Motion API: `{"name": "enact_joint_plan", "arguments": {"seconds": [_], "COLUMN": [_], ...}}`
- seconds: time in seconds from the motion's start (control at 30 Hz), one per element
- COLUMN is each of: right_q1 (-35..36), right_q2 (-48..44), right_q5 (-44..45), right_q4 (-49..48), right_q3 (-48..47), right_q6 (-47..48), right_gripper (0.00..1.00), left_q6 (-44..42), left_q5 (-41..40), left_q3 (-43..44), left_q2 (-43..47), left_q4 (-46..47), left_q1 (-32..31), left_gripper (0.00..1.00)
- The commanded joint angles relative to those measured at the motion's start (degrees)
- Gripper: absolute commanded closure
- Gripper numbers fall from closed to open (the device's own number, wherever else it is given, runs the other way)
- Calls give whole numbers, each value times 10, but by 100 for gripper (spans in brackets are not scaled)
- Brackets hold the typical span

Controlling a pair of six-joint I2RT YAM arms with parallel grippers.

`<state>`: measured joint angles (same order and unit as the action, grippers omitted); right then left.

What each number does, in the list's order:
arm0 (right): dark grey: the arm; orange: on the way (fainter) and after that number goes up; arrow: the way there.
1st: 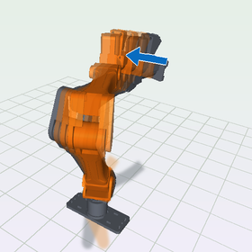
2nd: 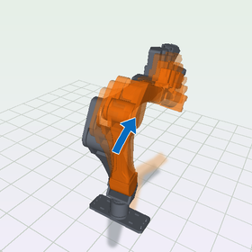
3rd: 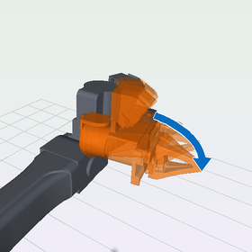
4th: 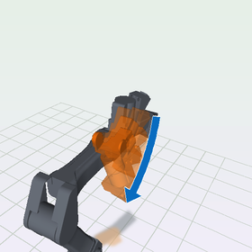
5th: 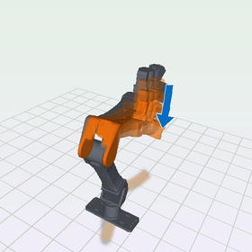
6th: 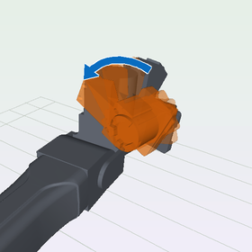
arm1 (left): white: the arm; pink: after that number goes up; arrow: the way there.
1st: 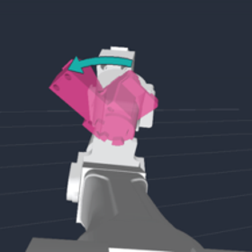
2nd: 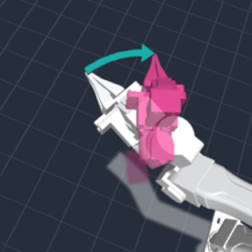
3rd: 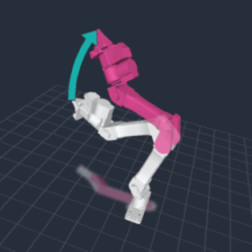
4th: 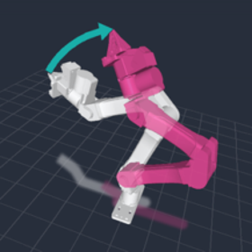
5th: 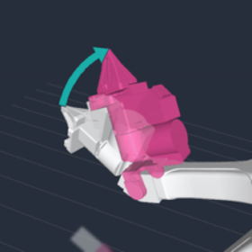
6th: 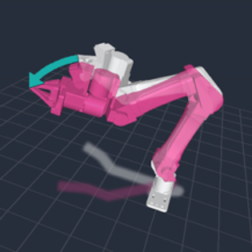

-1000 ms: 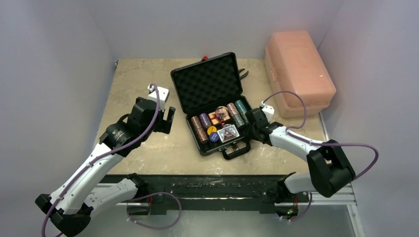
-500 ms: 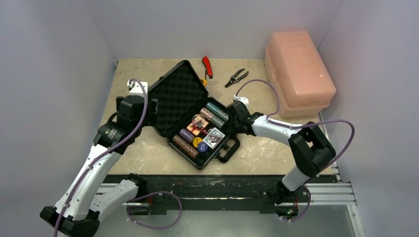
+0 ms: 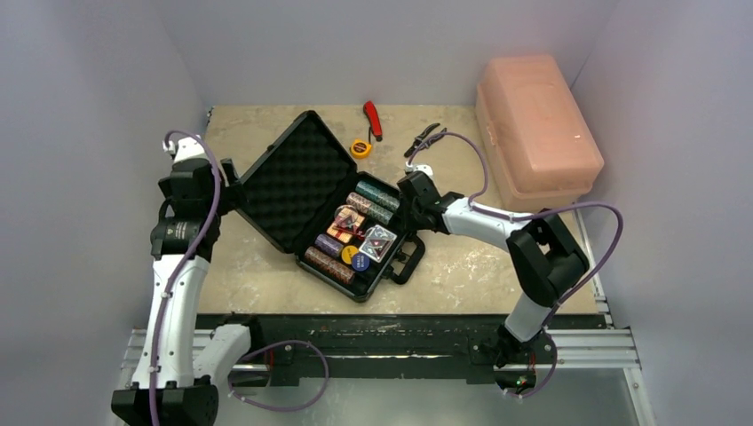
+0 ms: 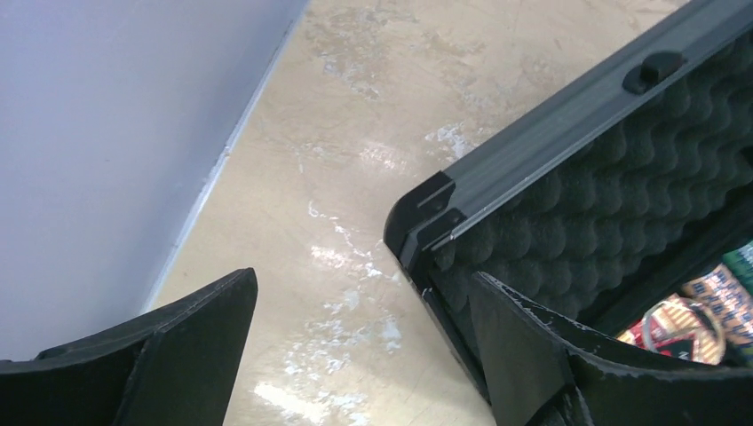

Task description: Pack up texas hold em set

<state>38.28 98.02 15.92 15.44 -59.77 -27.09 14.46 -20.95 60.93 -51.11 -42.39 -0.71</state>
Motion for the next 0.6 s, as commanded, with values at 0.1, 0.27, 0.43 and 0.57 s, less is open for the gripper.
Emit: {"name": "enact_joint_plan", "arguments": {"seconds": [0.1, 0.27, 0.43, 0.57], "right_q1": [12, 11, 12, 12], "right_q2": [-105, -158, -221, -276], "right_q5": [-8, -10, 11, 36], "right_q4": [-36, -23, 7, 36], "right_q3": [-8, 13, 44, 78], "right_q6": [36, 11, -23, -50], "right_gripper": [30, 18, 16, 16], "left_q6": [24, 55, 84, 88], "left_q5": [161, 196, 267, 294], "left_q3": [32, 92, 144, 171], "left_q2": [-63, -134, -206, -277], "left_q4": [65, 52, 59, 67], "left_q1": [79, 111, 162, 168], "left_gripper": [5, 7, 16, 25]}}
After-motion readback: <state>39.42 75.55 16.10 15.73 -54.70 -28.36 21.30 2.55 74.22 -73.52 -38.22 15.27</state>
